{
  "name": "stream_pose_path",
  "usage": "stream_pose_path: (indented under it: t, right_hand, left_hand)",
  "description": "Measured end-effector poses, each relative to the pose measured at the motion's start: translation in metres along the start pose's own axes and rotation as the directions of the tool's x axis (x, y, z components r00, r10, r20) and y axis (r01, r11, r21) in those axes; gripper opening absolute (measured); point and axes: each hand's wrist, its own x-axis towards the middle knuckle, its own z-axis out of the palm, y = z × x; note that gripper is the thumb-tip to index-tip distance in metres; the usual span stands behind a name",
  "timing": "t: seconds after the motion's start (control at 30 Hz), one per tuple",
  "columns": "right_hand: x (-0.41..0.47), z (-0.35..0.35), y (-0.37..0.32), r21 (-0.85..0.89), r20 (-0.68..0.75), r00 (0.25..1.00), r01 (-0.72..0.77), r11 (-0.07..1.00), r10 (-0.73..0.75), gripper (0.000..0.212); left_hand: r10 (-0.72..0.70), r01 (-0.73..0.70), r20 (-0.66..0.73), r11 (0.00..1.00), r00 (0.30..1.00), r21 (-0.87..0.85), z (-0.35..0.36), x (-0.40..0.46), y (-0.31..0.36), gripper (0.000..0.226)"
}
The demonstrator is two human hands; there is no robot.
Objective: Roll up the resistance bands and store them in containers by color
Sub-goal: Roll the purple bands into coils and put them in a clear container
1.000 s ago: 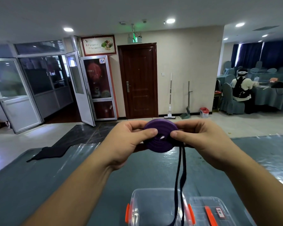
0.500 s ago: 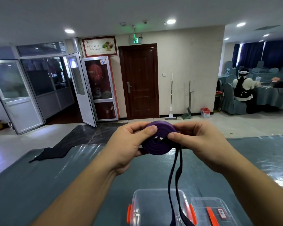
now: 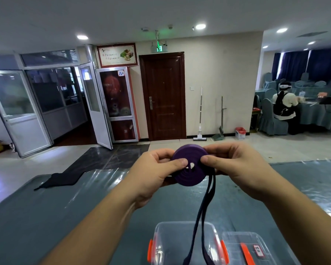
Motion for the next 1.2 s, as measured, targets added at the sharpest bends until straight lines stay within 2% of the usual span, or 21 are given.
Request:
stream_pose_path:
  t: [0.1, 0.23, 0.33, 0.5, 0.63, 0.73, 0.9, 1.03, 1.1, 1.2]
  right_hand:
    - [0.001, -0.002, -0.003, -0.056, 0.041, 0.999, -0.021, 0.998, 0.023, 0.034]
    - [0.005, 0.001, -0.003, 0.041, -0.062, 0.998, 0.021, 0.999, -0.018, 0.033]
    - [0.007, 0.0, -0.003, 0.042, -0.076, 0.996, 0.039, 0.998, -0.035, 0.034]
    - [0.008, 0.0, -0.008, -0.003, 0.036, 0.999, 0.007, 1.0, -0.007, 0.028]
    - [0.012, 0.001, -0.008, 0.035, -0.04, 0.999, 0.033, 0.999, -0.032, 0.03]
    - [0.014, 0.001, -0.01, 0.018, -0.037, 0.998, 0.049, 0.999, -0.048, 0.027]
    - [0.015, -0.004, -0.012, 0.002, 0.088, 0.996, -0.013, 1.0, 0.013, 0.03]
    - [0.02, -0.005, -0.004, 0.046, -0.024, 0.999, 0.023, 0.999, -0.022, 0.038]
    - [0.022, -0.007, -0.002, 0.041, -0.055, 0.998, 0.034, 0.999, -0.032, 0.035]
    - [0.02, -0.011, -0.004, -0.014, 0.038, 0.999, 0.016, 1.0, -0.015, 0.028]
  left_hand:
    - [0.006, -0.02, 0.075, 0.983, 0.997, 0.184, -0.005, -0.001, 0.009, 0.029]
    - [0.071, -0.071, -0.002, 0.997, 0.997, 0.027, -0.002, 0.002, 0.012, 0.029]
    - [0.044, -0.045, -0.007, 0.996, 0.999, -0.076, 0.001, 0.004, 0.007, 0.037]
    - [0.035, -0.039, 0.068, 0.998, 0.997, 0.053, -0.004, 0.003, 0.016, 0.032]
    - [0.095, -0.095, 0.017, 0.995, 0.995, -0.026, -0.001, 0.005, 0.012, 0.035]
    - [0.082, -0.082, 0.002, 0.993, 0.997, -0.081, 0.002, 0.007, 0.006, 0.04]
    - [0.065, -0.068, 0.048, 0.996, 0.997, 0.061, -0.005, 0.009, 0.015, 0.027]
    - [0.085, -0.087, -0.025, 0.992, 0.996, -0.096, 0.001, 0.014, 0.01, 0.036]
    - [0.08, -0.087, -0.055, 0.987, 0.995, -0.134, 0.005, 0.017, 0.004, 0.035]
    - [0.097, -0.098, -0.003, 0.995, 0.995, -0.016, 0.002, 0.018, 0.004, 0.027]
